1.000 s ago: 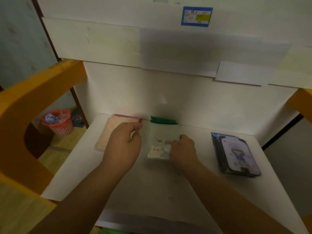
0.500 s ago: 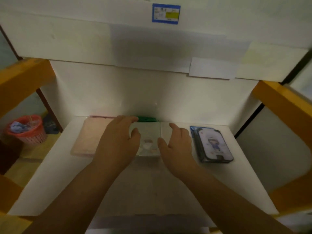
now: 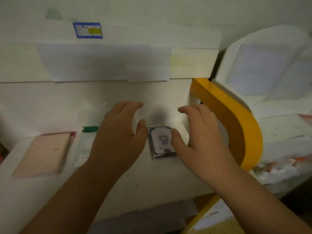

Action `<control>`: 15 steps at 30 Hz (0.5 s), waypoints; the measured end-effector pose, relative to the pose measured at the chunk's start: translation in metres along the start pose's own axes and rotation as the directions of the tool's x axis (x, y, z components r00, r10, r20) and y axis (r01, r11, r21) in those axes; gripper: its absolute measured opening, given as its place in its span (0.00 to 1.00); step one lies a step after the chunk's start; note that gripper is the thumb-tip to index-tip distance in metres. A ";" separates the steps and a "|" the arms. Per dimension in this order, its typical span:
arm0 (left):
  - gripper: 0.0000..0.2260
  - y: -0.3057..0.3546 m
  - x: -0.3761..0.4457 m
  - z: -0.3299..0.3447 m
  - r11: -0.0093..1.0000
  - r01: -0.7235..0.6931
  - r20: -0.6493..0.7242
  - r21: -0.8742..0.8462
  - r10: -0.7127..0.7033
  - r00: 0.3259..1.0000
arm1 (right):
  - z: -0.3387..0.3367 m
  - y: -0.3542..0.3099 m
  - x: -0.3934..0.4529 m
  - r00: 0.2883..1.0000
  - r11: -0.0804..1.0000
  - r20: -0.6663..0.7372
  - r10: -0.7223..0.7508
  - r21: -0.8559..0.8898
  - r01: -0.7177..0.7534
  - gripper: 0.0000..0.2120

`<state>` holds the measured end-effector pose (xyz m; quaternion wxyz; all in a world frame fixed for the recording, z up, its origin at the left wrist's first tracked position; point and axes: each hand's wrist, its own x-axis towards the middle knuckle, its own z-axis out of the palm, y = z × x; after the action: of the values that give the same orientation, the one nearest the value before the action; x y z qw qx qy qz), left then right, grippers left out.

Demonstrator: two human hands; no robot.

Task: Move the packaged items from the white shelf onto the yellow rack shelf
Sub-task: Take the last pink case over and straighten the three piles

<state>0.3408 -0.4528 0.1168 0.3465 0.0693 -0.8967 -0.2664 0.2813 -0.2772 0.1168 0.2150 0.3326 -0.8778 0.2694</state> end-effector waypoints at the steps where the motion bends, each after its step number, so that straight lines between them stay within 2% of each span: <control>1: 0.18 0.015 0.000 0.006 1.000 -0.015 -0.007 -0.009 0.015 1.000 | -0.016 0.008 -0.005 0.999 1.000 -0.032 0.005 -0.013 -0.005 0.23; 7: 0.19 0.111 -0.007 0.061 0.995 -0.083 0.027 -0.054 0.084 0.996 | -0.101 0.081 -0.049 0.992 0.998 -0.108 0.067 0.014 -0.066 0.21; 12: 0.17 0.198 -0.023 0.117 0.980 -0.176 0.054 -0.094 0.182 0.982 | -0.159 0.166 -0.097 0.977 0.974 -0.075 0.202 -0.091 -0.208 0.23; 15: 0.19 0.248 -0.033 0.154 0.971 -0.183 0.068 -0.157 0.196 0.978 | -0.189 0.218 -0.126 0.963 0.956 -0.050 0.263 -0.121 -0.268 0.23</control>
<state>0.2789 -0.1659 0.1323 0.3369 -0.0540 -0.8904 -0.3012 0.2530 0.0364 0.1192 0.2122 0.1928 -0.9262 0.2449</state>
